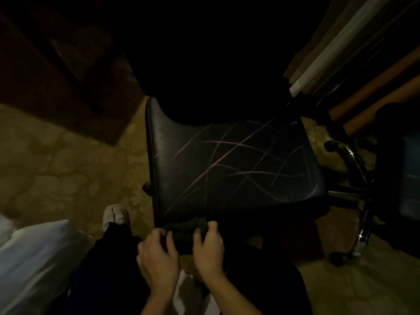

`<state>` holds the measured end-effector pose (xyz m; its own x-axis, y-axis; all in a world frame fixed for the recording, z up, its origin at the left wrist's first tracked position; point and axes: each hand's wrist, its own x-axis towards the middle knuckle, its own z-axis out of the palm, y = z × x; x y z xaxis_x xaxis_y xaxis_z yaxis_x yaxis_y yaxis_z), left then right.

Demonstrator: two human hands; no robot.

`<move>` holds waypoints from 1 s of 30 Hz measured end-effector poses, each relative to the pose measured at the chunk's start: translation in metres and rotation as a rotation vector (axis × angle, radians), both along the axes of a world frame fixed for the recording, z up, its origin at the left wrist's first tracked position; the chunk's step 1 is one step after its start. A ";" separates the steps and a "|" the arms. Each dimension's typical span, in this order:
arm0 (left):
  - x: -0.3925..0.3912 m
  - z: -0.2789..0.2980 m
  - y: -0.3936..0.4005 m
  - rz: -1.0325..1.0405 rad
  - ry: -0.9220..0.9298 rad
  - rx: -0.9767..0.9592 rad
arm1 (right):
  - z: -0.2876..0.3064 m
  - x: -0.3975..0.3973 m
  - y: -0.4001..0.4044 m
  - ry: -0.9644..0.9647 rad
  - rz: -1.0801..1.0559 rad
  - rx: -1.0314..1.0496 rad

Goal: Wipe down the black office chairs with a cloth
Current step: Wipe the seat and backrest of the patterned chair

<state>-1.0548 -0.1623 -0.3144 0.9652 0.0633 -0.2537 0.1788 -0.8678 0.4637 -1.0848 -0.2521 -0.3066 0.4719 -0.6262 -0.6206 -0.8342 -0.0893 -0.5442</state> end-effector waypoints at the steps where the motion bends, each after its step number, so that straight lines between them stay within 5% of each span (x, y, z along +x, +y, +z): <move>1: 0.007 0.001 0.002 0.003 -0.002 0.015 | 0.003 0.005 0.002 -0.008 0.019 0.023; 9: 0.019 0.008 -0.022 -0.295 -0.006 -0.214 | 0.023 -0.002 -0.043 -0.044 -0.069 -0.126; 17: 0.039 -0.001 -0.030 -0.130 0.036 -0.439 | -0.001 -0.003 -0.050 -0.197 0.137 -0.289; 22: 0.064 -0.001 0.002 -0.402 -0.058 -0.022 | -0.001 0.005 -0.031 -0.148 0.133 -0.313; 30: 0.064 0.000 -0.011 -0.484 -0.042 0.141 | 0.000 0.023 -0.019 0.012 -0.005 -0.387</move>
<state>-0.9906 -0.1733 -0.3142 0.9016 -0.3629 -0.2355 -0.2755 -0.9013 0.3343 -1.0614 -0.2715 -0.3066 0.4626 -0.8173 -0.3436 -0.8412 -0.2822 -0.4613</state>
